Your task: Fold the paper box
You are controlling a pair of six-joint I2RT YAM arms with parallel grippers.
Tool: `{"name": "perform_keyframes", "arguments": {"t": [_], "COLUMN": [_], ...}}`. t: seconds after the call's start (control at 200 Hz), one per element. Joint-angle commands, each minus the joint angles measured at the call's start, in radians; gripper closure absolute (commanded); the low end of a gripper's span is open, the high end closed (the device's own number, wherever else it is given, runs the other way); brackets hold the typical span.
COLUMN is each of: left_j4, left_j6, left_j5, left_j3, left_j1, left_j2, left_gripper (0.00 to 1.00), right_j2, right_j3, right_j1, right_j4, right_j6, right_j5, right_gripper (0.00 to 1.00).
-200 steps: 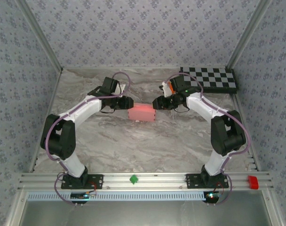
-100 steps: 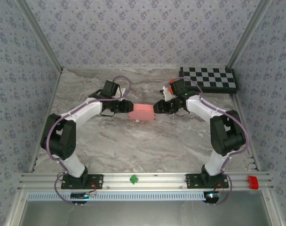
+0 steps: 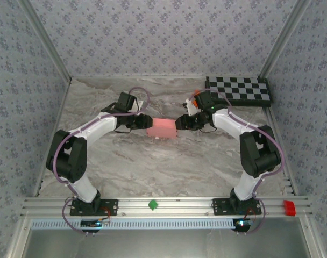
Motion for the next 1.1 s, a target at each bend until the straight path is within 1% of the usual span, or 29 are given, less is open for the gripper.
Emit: {"name": "perform_keyframes", "arguments": {"t": [0.0,0.345,0.515,0.56,0.74,0.84,0.9,0.995,1.054,1.094], "left_j4": [-0.03,-0.025,-0.059,-0.069,-0.091,-0.115,-0.12,-0.129,-0.135,-0.125], "left_j6": [-0.011,-0.019,0.006,0.016,0.066,0.127,0.179,0.291,0.396,0.478], "left_j5": [-0.011,-0.007,-0.019,-0.026,-0.076,-0.122,-0.146,-0.151,-0.14,-0.112], "left_j3": [-0.018,-0.01,0.041,0.056,0.096,0.121,0.131,0.15,0.165,0.161], "left_j1": [-0.005,-0.004,-0.005,-0.005,-0.005,-0.005,-0.008,-0.012,-0.017,-0.022], "left_j2": [-0.022,-0.045,-0.054,-0.057,-0.082,-0.095,-0.104,-0.108,-0.102,-0.099], "left_gripper": [0.55,0.53,0.49,0.47,0.3,0.2,0.17,0.15,0.15,0.16], "right_j2": [0.044,0.086,0.031,0.007,-0.096,-0.157,-0.195,-0.26,-0.3,-0.328], "right_j3": [0.037,0.125,0.134,0.131,0.101,0.053,0.015,-0.083,-0.135,-0.167], "right_j1": [-0.005,-0.002,0.003,0.004,-0.002,-0.014,-0.023,-0.039,-0.047,-0.053], "right_j4": [-0.085,-0.142,-0.126,-0.115,-0.079,-0.06,-0.044,-0.008,0.008,0.016], "right_j6": [-0.029,-0.067,-0.066,-0.065,-0.068,-0.071,-0.073,-0.072,-0.071,-0.071], "right_j5": [0.082,0.1,0.108,0.112,0.152,0.187,0.206,0.224,0.234,0.238], "right_gripper": [0.56,0.56,0.56,0.55,0.51,0.51,0.51,0.5,0.5,0.5]}}
